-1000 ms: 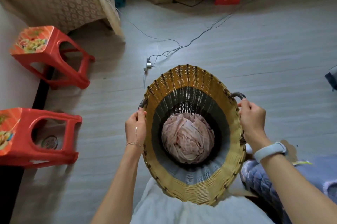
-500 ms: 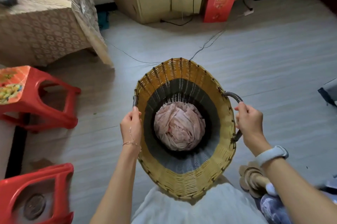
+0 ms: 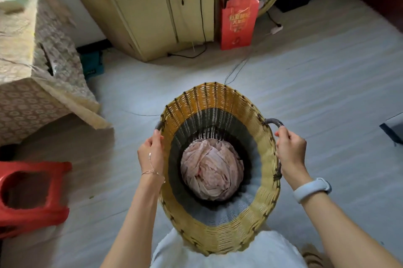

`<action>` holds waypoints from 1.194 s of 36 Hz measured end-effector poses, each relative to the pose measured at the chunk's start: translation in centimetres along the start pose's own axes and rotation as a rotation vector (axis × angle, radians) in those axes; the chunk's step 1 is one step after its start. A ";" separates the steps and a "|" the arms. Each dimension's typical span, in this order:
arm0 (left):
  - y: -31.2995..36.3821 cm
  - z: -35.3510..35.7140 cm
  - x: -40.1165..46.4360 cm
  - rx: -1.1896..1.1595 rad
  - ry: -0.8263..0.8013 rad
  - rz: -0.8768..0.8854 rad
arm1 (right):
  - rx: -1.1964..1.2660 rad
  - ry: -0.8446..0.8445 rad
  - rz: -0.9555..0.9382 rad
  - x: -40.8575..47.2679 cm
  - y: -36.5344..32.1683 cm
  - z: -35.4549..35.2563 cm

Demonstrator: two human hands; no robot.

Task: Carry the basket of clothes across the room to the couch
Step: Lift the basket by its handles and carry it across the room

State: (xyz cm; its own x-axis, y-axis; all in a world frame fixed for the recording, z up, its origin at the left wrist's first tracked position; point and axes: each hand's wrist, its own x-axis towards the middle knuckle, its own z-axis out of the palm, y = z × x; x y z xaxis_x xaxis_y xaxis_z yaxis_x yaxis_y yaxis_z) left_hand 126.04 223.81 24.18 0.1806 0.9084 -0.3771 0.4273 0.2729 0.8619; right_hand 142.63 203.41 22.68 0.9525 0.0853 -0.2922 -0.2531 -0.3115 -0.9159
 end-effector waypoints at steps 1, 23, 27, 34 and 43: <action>1.5 1.7 0.7 -0.005 -0.011 0.010 | 0.006 0.005 -0.002 1.9 -0.8 0.0; 21.5 34.9 19.1 0.038 -0.323 -0.010 | 0.163 0.337 0.087 36.2 -12.1 3.1; 25.9 41.4 23.4 0.055 -0.379 0.018 | 0.170 0.384 0.115 43.1 -15.0 3.8; 32.8 51.5 27.4 0.103 -0.476 0.080 | 0.249 0.459 0.163 52.1 -17.9 3.0; 39.9 67.3 29.1 0.150 -0.530 0.166 | 0.287 0.537 0.196 66.4 -19.7 -0.8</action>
State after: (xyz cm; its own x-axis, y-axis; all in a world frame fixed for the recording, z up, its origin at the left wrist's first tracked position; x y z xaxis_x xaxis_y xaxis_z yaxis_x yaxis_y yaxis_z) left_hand 207.97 239.81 24.77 0.6591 0.6415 -0.3925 0.4693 0.0570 0.8812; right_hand 211.00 214.44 21.56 0.8173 -0.4569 -0.3512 -0.3953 -0.0012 -0.9185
